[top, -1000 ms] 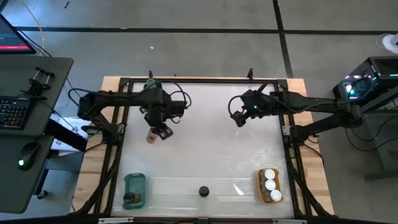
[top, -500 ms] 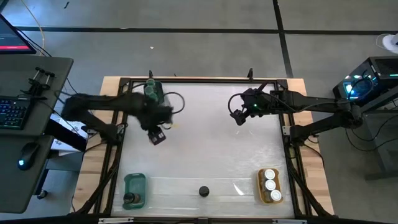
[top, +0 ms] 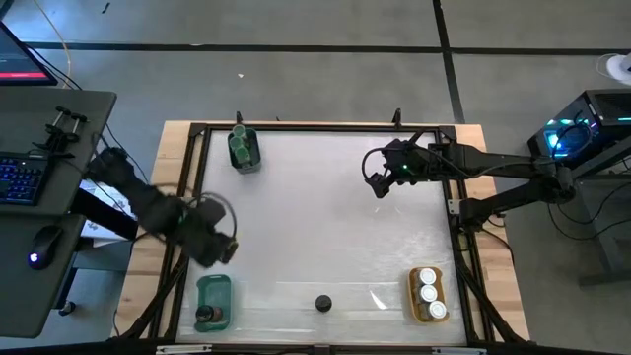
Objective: Sort spices by type
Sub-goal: Put the top black seasoning bottle into the green bin
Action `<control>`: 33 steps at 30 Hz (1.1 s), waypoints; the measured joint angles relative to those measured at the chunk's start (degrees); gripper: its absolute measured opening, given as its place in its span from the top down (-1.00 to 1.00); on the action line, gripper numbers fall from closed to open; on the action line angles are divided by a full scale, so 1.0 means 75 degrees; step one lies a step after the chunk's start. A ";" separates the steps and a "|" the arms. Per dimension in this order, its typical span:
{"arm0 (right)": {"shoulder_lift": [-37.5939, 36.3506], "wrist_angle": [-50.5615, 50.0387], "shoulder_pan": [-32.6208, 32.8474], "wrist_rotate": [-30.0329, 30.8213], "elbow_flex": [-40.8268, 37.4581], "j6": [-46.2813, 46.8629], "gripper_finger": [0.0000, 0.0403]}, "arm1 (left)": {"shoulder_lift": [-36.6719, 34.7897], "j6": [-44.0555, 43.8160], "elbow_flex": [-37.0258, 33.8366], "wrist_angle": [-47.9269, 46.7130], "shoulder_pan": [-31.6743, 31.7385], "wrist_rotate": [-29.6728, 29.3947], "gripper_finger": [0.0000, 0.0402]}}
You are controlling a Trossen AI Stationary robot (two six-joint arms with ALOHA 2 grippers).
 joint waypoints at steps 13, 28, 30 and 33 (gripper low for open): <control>0.0000 0.0030 0.0000 0.0003 0.0000 0.0000 -0.94 | 0.1243 -0.4411 -0.0003 0.0103 -0.2414 0.0637 0.15; 0.0000 0.0171 0.0000 0.0001 0.0000 0.0107 -0.94 | 0.2504 -0.4624 -0.0004 0.0990 -0.2576 0.0759 0.15; 0.0000 0.0172 0.0000 0.0000 0.0000 0.0145 -0.94 | 0.2633 -0.4610 -0.0005 0.1080 -0.2576 0.0753 0.15; 0.0000 0.0172 0.0000 -0.0009 0.0000 0.0149 -0.94 | 0.2843 -0.4610 -0.0006 0.1253 -0.2581 0.0796 0.15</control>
